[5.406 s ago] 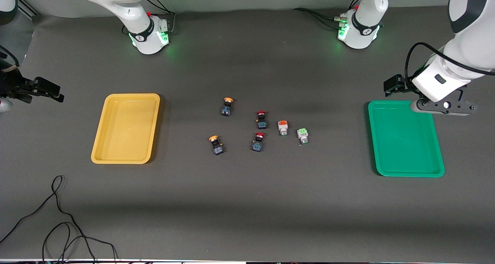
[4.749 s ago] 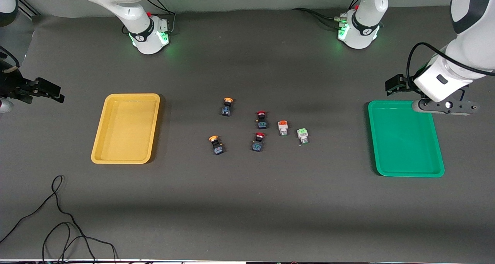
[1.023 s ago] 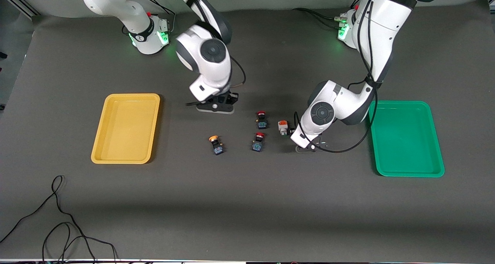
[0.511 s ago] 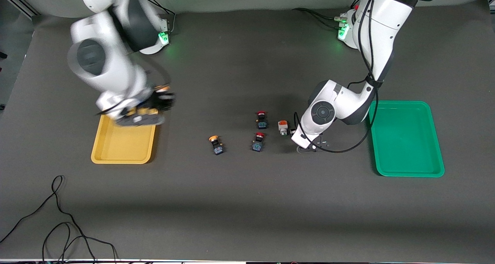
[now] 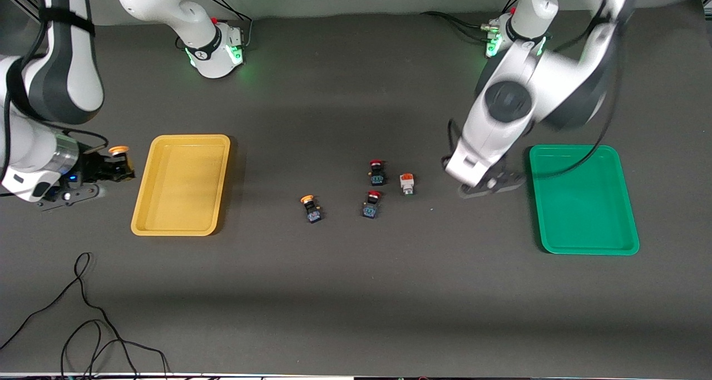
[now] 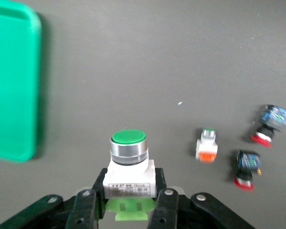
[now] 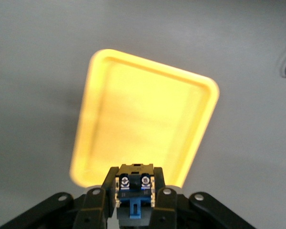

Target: Place green and yellow buttons in trays

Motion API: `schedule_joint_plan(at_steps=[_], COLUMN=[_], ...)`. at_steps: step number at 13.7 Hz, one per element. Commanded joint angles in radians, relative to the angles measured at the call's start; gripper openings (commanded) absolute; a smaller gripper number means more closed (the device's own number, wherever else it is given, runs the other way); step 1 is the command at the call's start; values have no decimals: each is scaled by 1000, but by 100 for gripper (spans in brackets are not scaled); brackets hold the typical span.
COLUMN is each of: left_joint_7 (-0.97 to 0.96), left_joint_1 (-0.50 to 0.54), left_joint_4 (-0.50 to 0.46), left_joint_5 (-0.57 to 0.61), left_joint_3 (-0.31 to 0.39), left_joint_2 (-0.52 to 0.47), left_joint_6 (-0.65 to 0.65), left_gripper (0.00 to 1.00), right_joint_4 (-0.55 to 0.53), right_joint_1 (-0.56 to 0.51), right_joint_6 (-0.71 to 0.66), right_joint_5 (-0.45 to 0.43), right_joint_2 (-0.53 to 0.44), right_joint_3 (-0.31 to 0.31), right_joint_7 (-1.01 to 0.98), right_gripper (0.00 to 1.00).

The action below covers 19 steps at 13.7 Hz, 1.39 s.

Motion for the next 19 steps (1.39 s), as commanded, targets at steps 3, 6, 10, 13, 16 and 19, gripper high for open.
schedule_joint_plan(at_steps=[3,6,10,13,16,19], left_joint_7=[273,644,936,1021,1073,1059], left_joint_1=[179,394,598,666,734,755], left_joint_4=[266,263,133,-54,-284,-415], left_joint_5=[7,26,73,79,82,81], left_joint_3=[-1,2,1,2,2,2], left_joint_2=[2,-1,2,6,19,83], left_joint_6=[-312,-306,-125,117,428,640], left_gripper=[0,0,0,0,0,0], right_joint_4=[-327,-353,-350,-350,-346,-303], right_joint_1=[-11,-14,-12,-15,-14,-6], right_joint_6=[453,537,557,555,541,457], right_joint_5=[2,63,354,505,562,565], right_joint_2=[16,109,251,327,354,328], right_joint_3=[-86,-83,-75,-42,-31,-35], right_joint_7=[-150,-166,-352,-409,-400,-360], right_gripper=[20,20,20,20,62,100])
